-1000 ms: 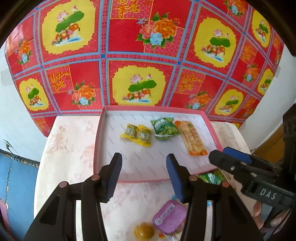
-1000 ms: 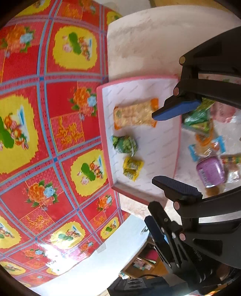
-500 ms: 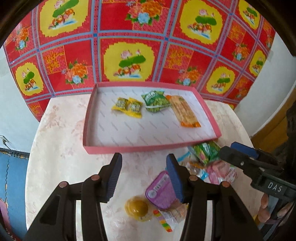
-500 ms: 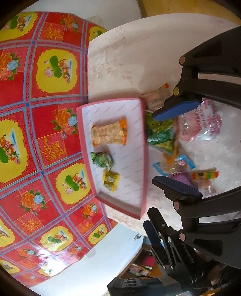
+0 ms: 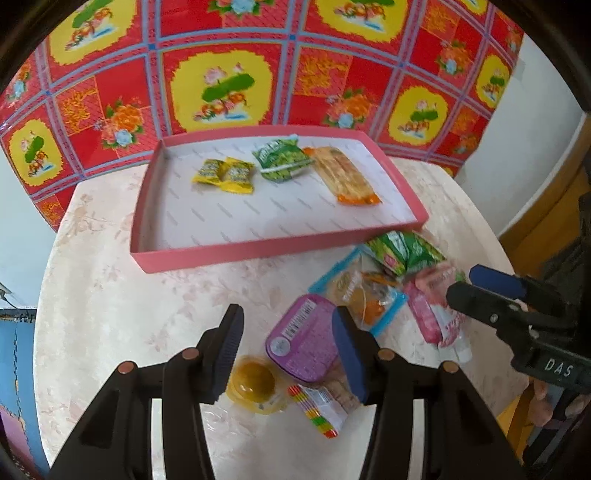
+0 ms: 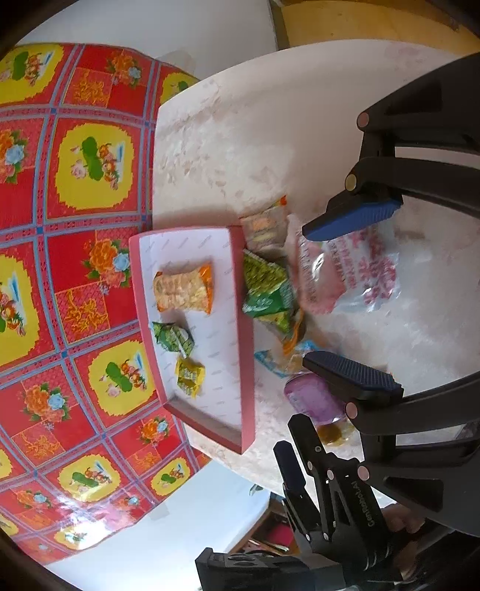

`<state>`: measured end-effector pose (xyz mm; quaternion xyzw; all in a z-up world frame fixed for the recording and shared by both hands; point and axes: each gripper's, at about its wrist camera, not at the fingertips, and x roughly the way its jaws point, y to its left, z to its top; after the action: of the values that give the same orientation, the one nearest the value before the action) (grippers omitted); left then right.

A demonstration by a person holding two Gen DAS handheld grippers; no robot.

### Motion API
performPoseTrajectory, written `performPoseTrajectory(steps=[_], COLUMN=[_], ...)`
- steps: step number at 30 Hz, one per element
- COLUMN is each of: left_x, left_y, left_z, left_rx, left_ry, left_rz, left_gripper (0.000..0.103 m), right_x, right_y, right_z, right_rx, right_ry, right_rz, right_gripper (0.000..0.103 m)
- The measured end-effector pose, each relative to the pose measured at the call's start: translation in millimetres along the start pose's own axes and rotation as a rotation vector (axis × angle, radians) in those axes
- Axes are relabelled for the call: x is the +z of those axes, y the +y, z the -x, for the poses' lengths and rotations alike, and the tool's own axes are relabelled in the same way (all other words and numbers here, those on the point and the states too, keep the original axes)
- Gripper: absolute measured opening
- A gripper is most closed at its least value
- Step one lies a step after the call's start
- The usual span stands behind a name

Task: Organize snacks
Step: 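Withdraw both tools from the tray toward the remaining snacks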

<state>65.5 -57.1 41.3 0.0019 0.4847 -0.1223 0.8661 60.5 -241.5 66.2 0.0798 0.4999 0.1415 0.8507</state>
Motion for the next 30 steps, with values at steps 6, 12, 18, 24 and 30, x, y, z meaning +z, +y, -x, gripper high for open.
performPoseTrajectory(steps=[6,12,18,24,30], left_x=[-5.1,-8.0,-11.3,-11.6,-11.1], left_y=[-4.7,-7.5,-13.0,-17.7,-19.9], left_z=[-6.6,-11.8,-17.9,-20.1,-28.2], left_rx=[-0.008,-0.014,-0.014,-0.001,0.018], left_ry=[0.028,0.043,0.069,0.069,0.075], left_rz=[-0.019,-0.031,-0.063,-0.101,-0.129], left_gripper=[0.052,0.053,0.055,0.06,0.062], right_x=[-8.8,-15.1,-20.9,-24.0,-25.0], right_y=[-13.3,-19.7,-19.5,-16.4,-14.3], right_z=[-1.7,-9.0,-13.7,-16.2,-20.1], right_rx=[-0.022,-0.031,-0.025,-0.002,0.016], right_ry=[0.016,0.04,0.055,0.06,0.066], right_rz=[-0.029,-0.035,-0.031,-0.019,-0.012], right_gripper=[0.064,0.064,0.064,0.064,0.068])
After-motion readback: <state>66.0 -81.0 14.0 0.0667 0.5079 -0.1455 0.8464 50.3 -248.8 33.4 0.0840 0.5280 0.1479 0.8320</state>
